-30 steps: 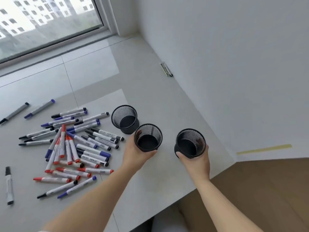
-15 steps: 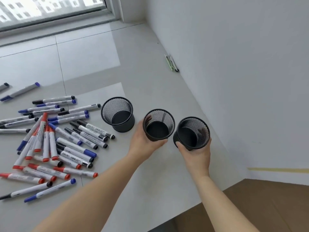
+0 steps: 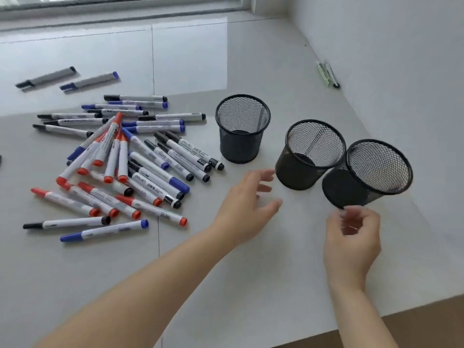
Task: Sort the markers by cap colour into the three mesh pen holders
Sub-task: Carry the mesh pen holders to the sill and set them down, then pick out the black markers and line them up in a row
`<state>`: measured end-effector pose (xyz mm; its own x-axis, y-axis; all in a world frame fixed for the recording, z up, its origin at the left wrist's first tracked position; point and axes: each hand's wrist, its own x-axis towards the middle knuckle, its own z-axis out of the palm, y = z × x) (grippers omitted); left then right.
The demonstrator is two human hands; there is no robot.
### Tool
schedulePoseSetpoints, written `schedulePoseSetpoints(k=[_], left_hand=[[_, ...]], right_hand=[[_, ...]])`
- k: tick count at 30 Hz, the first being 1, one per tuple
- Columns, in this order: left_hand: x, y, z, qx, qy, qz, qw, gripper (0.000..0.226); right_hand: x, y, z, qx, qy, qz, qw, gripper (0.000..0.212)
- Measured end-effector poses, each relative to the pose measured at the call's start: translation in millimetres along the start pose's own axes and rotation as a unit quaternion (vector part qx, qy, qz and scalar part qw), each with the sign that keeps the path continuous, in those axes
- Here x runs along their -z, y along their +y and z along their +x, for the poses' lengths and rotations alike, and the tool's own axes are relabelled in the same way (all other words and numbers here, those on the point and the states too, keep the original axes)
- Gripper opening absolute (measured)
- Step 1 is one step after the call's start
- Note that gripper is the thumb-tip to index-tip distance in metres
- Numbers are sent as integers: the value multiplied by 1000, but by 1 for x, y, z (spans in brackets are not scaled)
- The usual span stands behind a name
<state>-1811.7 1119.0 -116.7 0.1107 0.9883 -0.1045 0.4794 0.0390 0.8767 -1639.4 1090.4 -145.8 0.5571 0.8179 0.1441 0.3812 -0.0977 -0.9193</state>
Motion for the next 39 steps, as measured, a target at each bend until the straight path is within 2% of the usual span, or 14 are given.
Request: schedulePoseSetpoints(k=[6,11,16,21,24,27,30,33,39], left_hand=[[47,-17,-56,-63,52,50,995,23],[102,-42,-106,-54,91,163,981,18],[160,-61,-122,1,113,244,963,17],[183,-73,-96,12,123,329,936,23],[189,-71,-73,-22,94,409,907,28],[193,-69,-53,-70,19,509,858,30],[194,-67,-37,-92,-44,557,824,32],[194,-67,-27,-92,-86,571,811,37],[197,-74,-11,-114,-101,568,809,36]], right_hand=[[-26,-25,-43,92,-133,30,986,15],[-56,-67,-69,198,-251,25,947,16],[-100,-103,-70,268,-337,-63,900,11],[-137,-110,-50,313,-357,-168,864,21],[-156,-112,-40,344,-366,-233,833,29],[-173,-111,-37,356,-384,-271,808,34],[-184,-109,-32,359,-399,-307,786,34],[-191,-108,-27,346,-407,-319,783,36],[-200,-110,-22,318,-393,-317,803,53]])
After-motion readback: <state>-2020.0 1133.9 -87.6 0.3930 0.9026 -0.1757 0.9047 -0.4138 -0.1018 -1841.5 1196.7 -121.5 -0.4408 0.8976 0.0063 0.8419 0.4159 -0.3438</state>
